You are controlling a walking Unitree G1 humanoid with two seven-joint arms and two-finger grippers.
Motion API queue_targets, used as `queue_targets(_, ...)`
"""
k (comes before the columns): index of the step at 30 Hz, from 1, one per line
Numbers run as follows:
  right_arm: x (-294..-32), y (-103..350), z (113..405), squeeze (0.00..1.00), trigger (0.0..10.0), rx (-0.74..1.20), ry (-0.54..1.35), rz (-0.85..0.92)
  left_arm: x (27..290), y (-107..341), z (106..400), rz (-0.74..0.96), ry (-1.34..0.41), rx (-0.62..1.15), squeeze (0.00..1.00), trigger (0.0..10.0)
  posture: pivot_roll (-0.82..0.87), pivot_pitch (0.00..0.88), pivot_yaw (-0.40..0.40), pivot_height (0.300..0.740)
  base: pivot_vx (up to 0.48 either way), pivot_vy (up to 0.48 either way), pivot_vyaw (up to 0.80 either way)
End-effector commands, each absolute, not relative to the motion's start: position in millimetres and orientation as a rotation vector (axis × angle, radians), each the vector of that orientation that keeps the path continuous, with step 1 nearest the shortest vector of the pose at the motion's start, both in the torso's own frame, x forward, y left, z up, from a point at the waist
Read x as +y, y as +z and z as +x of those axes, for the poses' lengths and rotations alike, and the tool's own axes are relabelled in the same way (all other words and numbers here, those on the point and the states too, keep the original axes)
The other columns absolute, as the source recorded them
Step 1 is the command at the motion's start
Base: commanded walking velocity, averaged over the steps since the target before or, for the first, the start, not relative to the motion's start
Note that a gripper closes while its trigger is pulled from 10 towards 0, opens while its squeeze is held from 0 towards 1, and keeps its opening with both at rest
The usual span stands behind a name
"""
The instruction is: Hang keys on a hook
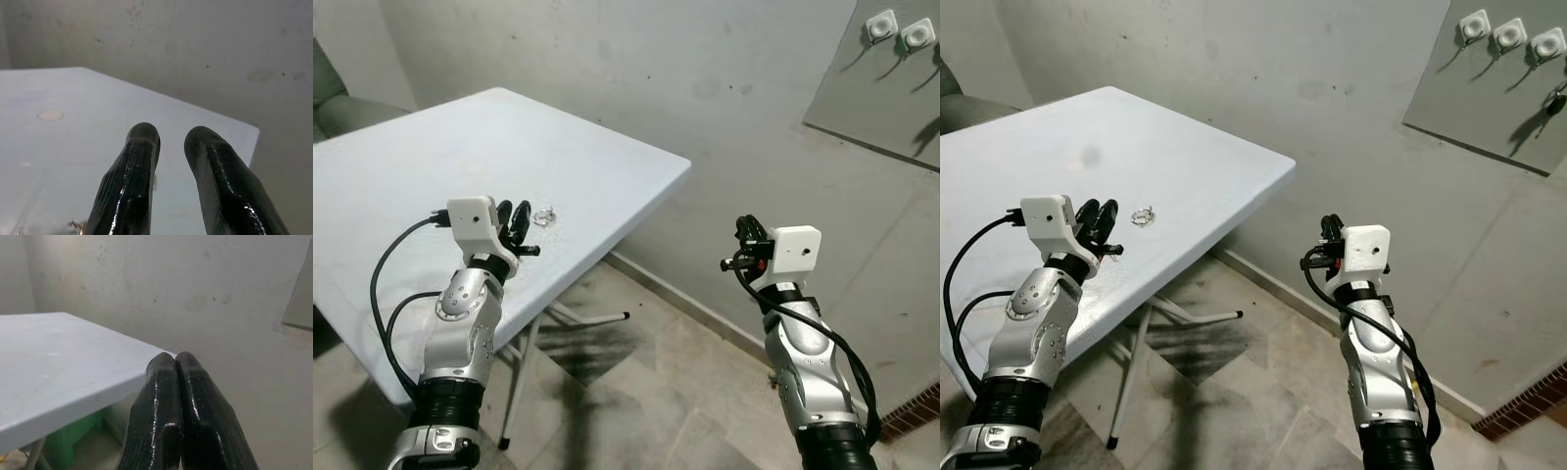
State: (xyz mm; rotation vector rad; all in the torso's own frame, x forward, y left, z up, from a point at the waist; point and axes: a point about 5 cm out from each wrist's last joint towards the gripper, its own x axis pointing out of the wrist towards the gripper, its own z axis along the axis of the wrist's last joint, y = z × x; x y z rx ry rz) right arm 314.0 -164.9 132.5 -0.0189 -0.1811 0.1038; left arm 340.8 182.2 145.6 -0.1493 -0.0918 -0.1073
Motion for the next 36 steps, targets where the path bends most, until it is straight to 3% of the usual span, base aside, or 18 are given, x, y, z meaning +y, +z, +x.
queue_targets(1, -165.0, 140.6, 313.7, 0.0, 10.0, -0.218, 0.109, -0.031, 182.4, 149.1, 342.5, -0.153, -0.111, -0.1, 0.0, 10.0, -0.09, 0.0, -0.014, 0.74, 0.319, 0.0, 0.0)
queue_targets(25, -164.9, 140.4, 314.3, 0.0, 10.0, -0.206, 0.113, -0.009, 181.0, 149.7, 342.6, -0.151, -0.125, -0.1, 0.0, 10.0, -0.09, 0.0, -0.014, 0.74, 0.351, 0.0, 0.0)
queue_targets(36, -164.3, 139.3, 314.9, 0.0, 10.0, -0.198, 0.114, 0.002, 181.0, 149.9, 343.0, -0.144, -0.13, -0.098, 0.0, 10.0, -0.08, 0.0, -0.011, 0.74, 0.356, 0.0, -0.67)
